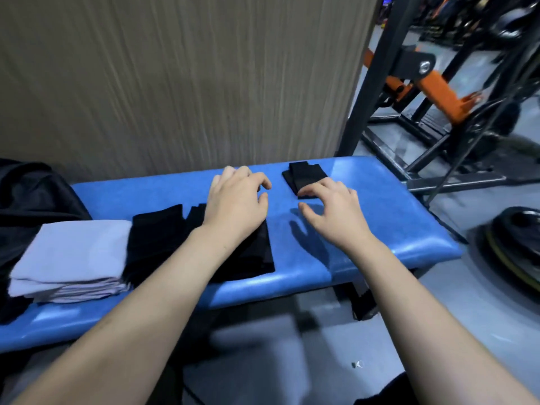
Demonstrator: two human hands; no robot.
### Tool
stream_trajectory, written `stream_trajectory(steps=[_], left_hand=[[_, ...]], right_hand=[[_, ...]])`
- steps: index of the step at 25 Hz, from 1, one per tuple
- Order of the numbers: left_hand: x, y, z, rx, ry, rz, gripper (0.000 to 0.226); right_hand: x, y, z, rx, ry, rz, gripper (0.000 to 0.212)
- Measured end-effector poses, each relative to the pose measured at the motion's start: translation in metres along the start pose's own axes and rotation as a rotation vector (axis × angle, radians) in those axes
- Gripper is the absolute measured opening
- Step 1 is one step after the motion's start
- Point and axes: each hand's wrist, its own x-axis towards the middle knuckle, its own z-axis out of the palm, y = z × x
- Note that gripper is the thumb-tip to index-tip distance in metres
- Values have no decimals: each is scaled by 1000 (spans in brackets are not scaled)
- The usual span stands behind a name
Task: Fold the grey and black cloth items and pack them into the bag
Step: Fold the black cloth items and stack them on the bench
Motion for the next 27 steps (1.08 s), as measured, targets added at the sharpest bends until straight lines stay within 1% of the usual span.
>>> stream_trajectory(steps=[3, 5, 9, 12, 15, 19, 22, 24, 27], left_hand=[[19, 32, 22, -4, -59, -1, 27], [29, 48, 36, 4, -93, -5, 30], [40, 59, 56, 83, -160, -14, 35], [44, 61, 63, 133, -291, -20, 38], [45, 58, 67, 107, -432, 7, 37], [46, 47, 66, 48, -529, 56, 35], [42, 48, 59, 18, -540, 93, 36], [38, 52, 54, -10, -537, 121, 36], [28, 63, 48, -28, -560, 174, 32]], right_hand=[[2, 31, 1, -42, -6, 100, 26], [6, 44, 6, -49, -39, 154, 31], [14, 56, 19, -36, -108, 191, 41], [19, 54, 26, -18, -129, 179, 47], [21, 48, 29, 33, -169, 165, 48], [18, 43, 27, 86, -206, 161, 46], [12, 44, 19, 105, -213, 173, 43], [8, 45, 13, 117, -207, 184, 36], [0, 47, 3, 95, -197, 195, 21]])
